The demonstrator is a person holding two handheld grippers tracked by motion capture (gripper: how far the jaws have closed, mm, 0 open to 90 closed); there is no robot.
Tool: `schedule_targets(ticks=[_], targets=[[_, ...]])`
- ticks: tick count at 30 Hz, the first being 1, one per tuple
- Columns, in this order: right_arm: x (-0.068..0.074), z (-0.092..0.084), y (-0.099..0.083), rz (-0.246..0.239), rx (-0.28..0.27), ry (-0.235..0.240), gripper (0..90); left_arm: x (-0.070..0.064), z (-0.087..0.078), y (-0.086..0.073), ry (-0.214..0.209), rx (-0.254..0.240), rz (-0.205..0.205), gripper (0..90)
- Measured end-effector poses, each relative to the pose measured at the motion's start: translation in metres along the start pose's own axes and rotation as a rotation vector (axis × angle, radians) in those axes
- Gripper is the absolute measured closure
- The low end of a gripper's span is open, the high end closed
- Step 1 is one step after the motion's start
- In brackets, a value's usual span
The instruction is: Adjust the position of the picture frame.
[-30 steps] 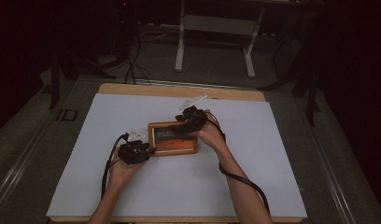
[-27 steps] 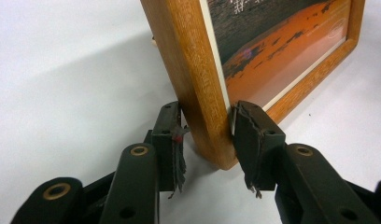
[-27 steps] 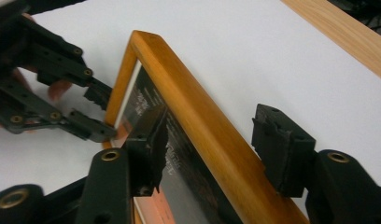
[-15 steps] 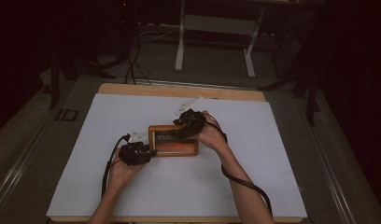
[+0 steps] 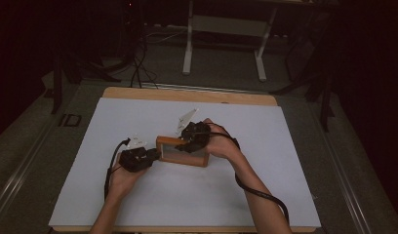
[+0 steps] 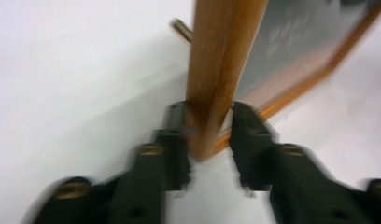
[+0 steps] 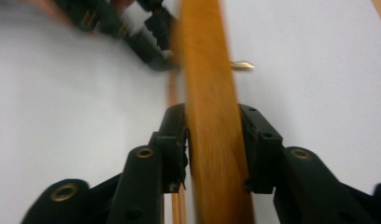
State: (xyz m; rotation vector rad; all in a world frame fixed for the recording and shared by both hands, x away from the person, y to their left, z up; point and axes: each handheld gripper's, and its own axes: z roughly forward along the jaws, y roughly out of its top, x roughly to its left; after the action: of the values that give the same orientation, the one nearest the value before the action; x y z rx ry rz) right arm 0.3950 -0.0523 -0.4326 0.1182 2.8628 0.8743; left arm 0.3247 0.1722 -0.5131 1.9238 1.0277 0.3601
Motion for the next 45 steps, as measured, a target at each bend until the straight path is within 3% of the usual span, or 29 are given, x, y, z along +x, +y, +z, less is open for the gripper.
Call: schedule_targets(ticks=[3,9,15,24,34,40,45], targets=[[0.006,0.003,0.007,-0.031,0.016,0.011,65.6,0.000,-0.002,0.003,0.003,-0.014,0.004,77.7],[0.009,0.009,0.016,-0.055,0.069,-0.031,65.4,-0.001,0.000,0.002,0.001,-0.019,-0.001,75.3],[0.012,0.010,0.019,-0.072,0.090,-0.077,68.0,-0.002,0.003,0.003,-0.019,-0.031,-0.014,63.8],[0.007,-0.004,0.006,-0.026,-0.028,-0.085,68.3,0.003,0.002,0.003,-0.029,-0.063,-0.064,50.5],[0.008,-0.033,-0.002,0.014,-0.222,-0.101,68.4,0.005,-0.001,0.003,-0.008,-0.081,-0.065,44.0],[0.008,-0.038,-0.017,0.034,-0.259,-0.116,68.4,0.002,0.003,0.003,-0.010,-0.074,-0.058,43.9],[0.009,-0.038,-0.025,0.035,-0.265,-0.112,68.5,-0.001,0.013,0.002,-0.052,-0.049,-0.060,43.1]])
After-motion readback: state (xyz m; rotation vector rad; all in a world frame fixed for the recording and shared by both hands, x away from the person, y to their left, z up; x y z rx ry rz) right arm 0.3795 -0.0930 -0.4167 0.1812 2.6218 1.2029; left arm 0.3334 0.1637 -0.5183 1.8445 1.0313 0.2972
